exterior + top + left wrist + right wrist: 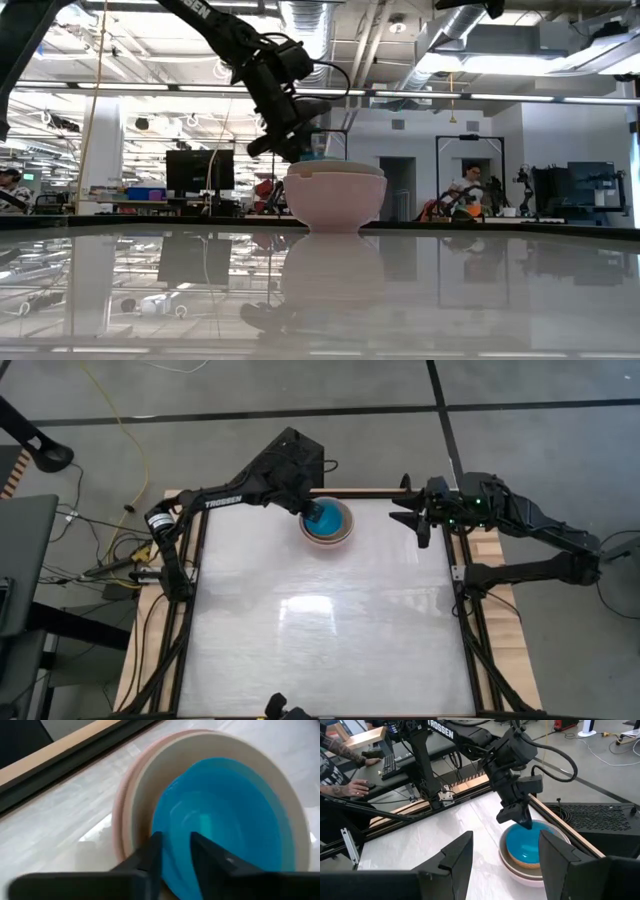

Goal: Nest bowls inside each other
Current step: Return to Home Position

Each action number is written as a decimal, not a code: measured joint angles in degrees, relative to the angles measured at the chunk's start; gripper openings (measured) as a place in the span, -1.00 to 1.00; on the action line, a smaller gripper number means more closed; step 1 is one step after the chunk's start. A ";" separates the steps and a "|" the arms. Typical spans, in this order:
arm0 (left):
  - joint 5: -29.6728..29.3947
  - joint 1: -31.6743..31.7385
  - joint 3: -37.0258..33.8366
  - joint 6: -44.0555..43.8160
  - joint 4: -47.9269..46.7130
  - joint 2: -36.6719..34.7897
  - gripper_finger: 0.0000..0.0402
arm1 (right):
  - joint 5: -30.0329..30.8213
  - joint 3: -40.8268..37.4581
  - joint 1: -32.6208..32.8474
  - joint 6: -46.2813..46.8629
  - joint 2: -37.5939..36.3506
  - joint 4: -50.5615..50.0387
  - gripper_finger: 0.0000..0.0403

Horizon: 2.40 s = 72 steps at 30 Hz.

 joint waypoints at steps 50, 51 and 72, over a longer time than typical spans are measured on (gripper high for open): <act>-15.89 -20.17 -44.91 -4.40 26.52 -57.77 0.24 | -3.30 -34.77 5.26 7.08 -13.79 24.80 -0.05; -16.69 -21.43 -44.92 -2.93 26.47 -58.49 0.24 | -3.31 -36.78 5.15 7.33 -14.01 26.36 -0.05; -28.77 -29.36 -64.62 -3.78 26.43 -81.40 0.24 | -6.12 -58.43 -0.11 10.97 -14.25 47.56 -0.05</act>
